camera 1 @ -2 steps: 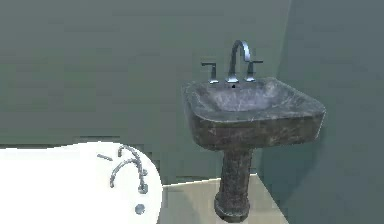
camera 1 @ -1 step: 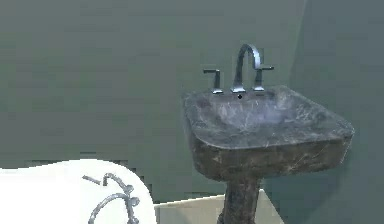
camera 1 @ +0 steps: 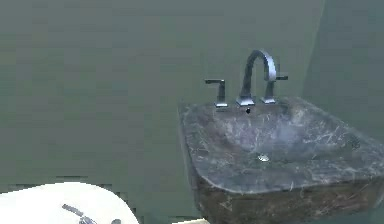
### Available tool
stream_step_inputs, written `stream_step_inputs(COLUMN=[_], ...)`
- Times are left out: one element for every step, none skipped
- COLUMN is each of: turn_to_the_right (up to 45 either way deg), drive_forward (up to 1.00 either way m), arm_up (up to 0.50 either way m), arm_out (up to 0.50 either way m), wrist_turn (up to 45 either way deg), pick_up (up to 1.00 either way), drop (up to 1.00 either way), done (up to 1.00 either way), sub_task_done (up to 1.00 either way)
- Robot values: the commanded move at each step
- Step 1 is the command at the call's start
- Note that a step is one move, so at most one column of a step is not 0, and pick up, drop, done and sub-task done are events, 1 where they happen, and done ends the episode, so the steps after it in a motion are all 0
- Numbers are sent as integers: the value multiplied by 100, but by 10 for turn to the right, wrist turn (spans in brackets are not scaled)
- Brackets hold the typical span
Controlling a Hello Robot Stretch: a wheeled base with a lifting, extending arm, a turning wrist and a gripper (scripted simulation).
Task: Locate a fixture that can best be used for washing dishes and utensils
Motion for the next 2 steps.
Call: stream_step_inputs(turn_to_the_right=[-450,-450], drive_forward=[0,0], arm_up=[0,0], arm_out=[0,0], wrist_turn=[0,0], pick_up=[0,0], drop=[0,0], done=[0,0], sub_task_done=[0,0])
